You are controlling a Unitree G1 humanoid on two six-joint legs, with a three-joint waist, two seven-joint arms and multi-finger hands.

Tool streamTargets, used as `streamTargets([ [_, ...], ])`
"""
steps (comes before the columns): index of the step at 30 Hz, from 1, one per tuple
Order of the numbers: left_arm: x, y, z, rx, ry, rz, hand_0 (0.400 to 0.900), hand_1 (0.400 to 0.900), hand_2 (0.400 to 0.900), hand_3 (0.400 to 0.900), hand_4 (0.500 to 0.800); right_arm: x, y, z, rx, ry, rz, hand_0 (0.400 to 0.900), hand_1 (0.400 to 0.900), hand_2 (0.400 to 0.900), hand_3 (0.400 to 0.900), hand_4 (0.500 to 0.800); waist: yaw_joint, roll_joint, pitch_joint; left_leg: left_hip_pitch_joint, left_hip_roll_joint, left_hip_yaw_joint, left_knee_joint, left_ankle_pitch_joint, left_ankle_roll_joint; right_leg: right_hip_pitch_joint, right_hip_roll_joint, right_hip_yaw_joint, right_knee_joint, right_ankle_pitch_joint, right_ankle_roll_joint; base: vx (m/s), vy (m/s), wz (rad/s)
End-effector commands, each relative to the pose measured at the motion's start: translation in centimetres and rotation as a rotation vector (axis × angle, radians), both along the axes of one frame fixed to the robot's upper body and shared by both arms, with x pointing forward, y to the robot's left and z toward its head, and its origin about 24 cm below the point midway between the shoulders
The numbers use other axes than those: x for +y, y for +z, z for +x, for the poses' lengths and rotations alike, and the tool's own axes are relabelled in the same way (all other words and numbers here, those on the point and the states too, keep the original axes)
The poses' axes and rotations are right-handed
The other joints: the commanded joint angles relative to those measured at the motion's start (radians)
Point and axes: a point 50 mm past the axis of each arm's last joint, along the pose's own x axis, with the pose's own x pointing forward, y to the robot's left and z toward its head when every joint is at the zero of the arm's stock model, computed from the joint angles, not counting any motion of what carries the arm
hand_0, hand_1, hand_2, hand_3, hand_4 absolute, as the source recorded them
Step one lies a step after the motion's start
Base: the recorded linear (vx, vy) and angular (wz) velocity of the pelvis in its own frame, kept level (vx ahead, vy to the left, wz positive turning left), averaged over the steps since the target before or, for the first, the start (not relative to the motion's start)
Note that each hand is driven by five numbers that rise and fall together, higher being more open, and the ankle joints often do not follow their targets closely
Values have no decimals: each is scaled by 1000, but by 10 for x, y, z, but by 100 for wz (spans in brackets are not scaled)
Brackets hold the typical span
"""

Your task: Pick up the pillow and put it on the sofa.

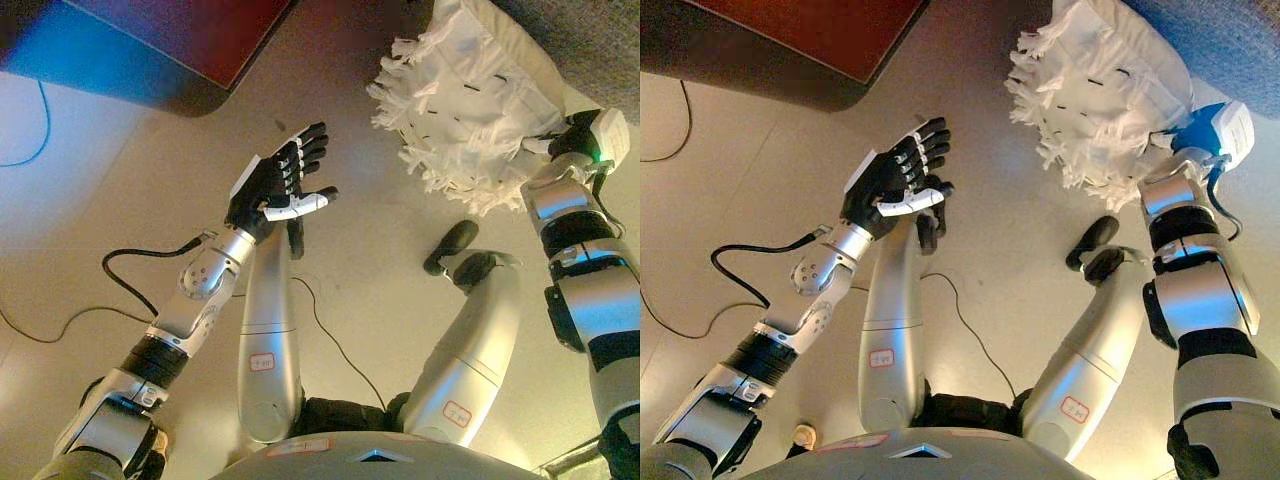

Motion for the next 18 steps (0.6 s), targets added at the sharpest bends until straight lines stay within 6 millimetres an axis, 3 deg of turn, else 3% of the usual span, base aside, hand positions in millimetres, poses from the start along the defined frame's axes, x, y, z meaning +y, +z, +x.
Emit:
streamTargets([
  [1,-21,37,-5,-133,-64,-185,900,900,900,900,800,24,14,11,-129,92,52,400,400,400,400,500,26,39,1,156,91,-40,-88,-60,-13,56,-26,62,-105,118,74,0,0,0],
  [6,-15,29,-3,-72,18,-254,900,900,900,900,800,34,6,7,-213,133,55,400,400,400,400,500,24,12,1,344,93,1,-280,1,-23,262,-21,-24,-283,158,79,-9,1,1],
  [7,-12,27,-3,-60,41,-261,900,900,900,900,800,37,3,4,-231,139,58,400,400,400,400,500,22,4,1,371,85,5,-328,43,-15,295,-22,-43,-336,196,70,-25,-12,5],
  [9,-6,21,-4,-27,93,-273,900,900,900,900,800,43,-9,-5,-262,152,50,400,400,400,400,500,20,-13,1,458,85,9,-402,64,-12,382,-23,-67,-409,217,76,49,-40,6],
  [13,11,1,-9,88,213,-288,900,900,900,900,800,57,-33,-37,-323,201,-12,400,400,400,400,500,5,-66,-43,684,79,44,-581,104,-6,614,-5,-141,-603,267,89,152,-33,2],
  [18,28,-25,-25,172,317,-260,900,900,900,900,800,56,-51,-82,-388,270,-94,400,400,400,400,500,-21,-105,-127,913,68,105,-780,150,-4,856,52,-207,-814,319,102,108,44,-8],
])
